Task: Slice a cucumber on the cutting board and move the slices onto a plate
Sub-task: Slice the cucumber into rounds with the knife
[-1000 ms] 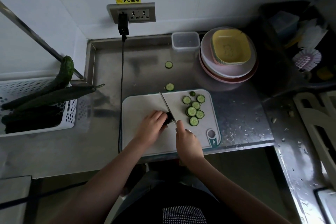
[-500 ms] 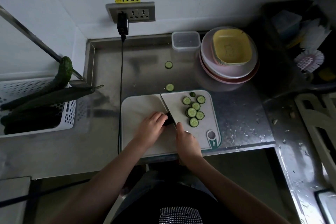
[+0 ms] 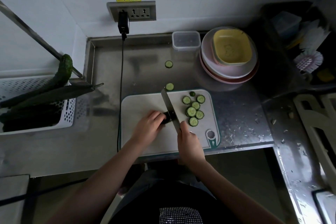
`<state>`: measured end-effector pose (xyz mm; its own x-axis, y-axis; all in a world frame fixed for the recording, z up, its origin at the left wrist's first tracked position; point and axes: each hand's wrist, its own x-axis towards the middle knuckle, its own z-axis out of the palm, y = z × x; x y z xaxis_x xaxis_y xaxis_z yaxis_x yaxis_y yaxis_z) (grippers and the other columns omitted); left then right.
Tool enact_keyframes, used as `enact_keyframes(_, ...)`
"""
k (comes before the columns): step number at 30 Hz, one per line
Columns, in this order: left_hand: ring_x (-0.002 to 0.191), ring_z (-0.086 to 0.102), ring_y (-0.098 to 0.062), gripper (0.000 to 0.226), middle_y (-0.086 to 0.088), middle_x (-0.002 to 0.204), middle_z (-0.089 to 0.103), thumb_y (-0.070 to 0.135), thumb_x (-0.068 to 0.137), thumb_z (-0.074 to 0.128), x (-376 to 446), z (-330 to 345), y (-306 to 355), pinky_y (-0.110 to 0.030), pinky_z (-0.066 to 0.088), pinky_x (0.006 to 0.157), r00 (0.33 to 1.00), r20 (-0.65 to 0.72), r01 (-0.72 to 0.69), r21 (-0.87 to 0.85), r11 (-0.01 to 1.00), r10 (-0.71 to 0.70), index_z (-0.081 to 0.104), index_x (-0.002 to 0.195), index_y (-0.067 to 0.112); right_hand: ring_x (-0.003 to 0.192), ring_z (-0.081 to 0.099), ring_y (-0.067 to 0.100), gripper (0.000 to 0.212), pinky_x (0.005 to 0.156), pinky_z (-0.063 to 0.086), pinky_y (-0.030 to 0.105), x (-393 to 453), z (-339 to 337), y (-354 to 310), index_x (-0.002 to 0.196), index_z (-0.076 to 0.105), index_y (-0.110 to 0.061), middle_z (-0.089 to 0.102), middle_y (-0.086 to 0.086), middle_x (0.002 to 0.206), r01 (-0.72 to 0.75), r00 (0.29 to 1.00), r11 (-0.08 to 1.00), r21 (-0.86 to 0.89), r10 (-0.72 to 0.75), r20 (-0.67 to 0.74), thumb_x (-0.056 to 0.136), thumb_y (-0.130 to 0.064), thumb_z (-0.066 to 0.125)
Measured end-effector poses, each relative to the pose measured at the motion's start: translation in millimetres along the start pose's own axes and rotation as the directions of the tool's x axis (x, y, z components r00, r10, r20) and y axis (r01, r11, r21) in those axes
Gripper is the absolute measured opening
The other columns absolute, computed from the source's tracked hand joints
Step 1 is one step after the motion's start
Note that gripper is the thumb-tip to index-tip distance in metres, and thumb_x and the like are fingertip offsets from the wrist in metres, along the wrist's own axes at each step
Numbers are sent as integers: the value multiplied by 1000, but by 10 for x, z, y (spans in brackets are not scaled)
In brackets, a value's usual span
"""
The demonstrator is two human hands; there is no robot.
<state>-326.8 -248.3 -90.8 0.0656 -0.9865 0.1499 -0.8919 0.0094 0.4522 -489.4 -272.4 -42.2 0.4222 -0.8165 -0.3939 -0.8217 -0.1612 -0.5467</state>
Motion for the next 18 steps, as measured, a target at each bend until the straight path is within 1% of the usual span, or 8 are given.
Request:
enact_keyframes(3, 90, 45, -18, 32, -6, 88, 64, 8, 61, 84, 21, -6, 3, -33, 50, 65, 1000, 3, 1, -10, 1000, -1, 65, 87, 6, 67, 57, 35, 3, 56, 47, 45, 2, 8, 1, 103, 32, -14, 56, 14, 72, -4, 1000, 1000, -11, 4, -3, 100, -16, 31)
enact_keyframes(5, 90, 45, -17, 34, -5, 87, 64, 8, 59, 85, 28, -26, 15, -31, 50, 63, 1000, 5, -2, -6, 1000, 2, 65, 86, 7, 67, 58, 36, 3, 57, 50, 48, 2, 2, -6, 103, 32, -16, 59, 15, 74, -10, 1000, 1000, 3, 10, -10, 100, -16, 31)
enact_keyframes(10, 89, 47, -18, 34, -6, 87, 64, 7, 58, 85, 45, -45, 16, -30, 51, 58, 1000, 2, 8, -16, 1000, -8, 66, 87, 7, 66, 57, 36, 3, 56, 47, 45, 2, 2, -22, 103, 32, -16, 56, 13, 71, 12, 1000, 1000, 1, -12, -18, 100, -17, 31)
enact_keyframes(13, 89, 47, -17, 34, -5, 87, 64, 8, 59, 85, 45, -59, 30, -30, 50, 59, 1000, 8, 5, 1, 1000, -5, 66, 88, 8, 66, 57, 36, 6, 56, 48, 46, -1, 5, -14, 105, 33, -15, 57, 13, 71, 8, 1000, 1000, -2, -8, -28, 100, -17, 31)
enact_keyframes(15, 89, 52, -19, 35, -5, 88, 65, 8, 59, 85, 46, -70, 32, -29, 51, 61, 1000, 15, 3, 5, 1000, -3, 66, 88, 8, 65, 57, 36, 5, 56, 48, 47, 4, 7, -17, 104, 33, -15, 58, 15, 71, 7, 999, 1000, 5, -7, -36, 100, -17, 31)
enact_keyframes(18, 86, 61, -26, 35, -6, 88, 65, 8, 59, 85, 48, -71, 31, -30, 52, 60, 999, 36, 4, 4, 1000, -4, 66, 88, 7, 64, 57, 36, 1, 56, 49, 47, 15, 23, -19, 100, 32, -16, 58, 15, 70, 6, 1000, 1000, -5, -6, -26, 100, -17, 30)
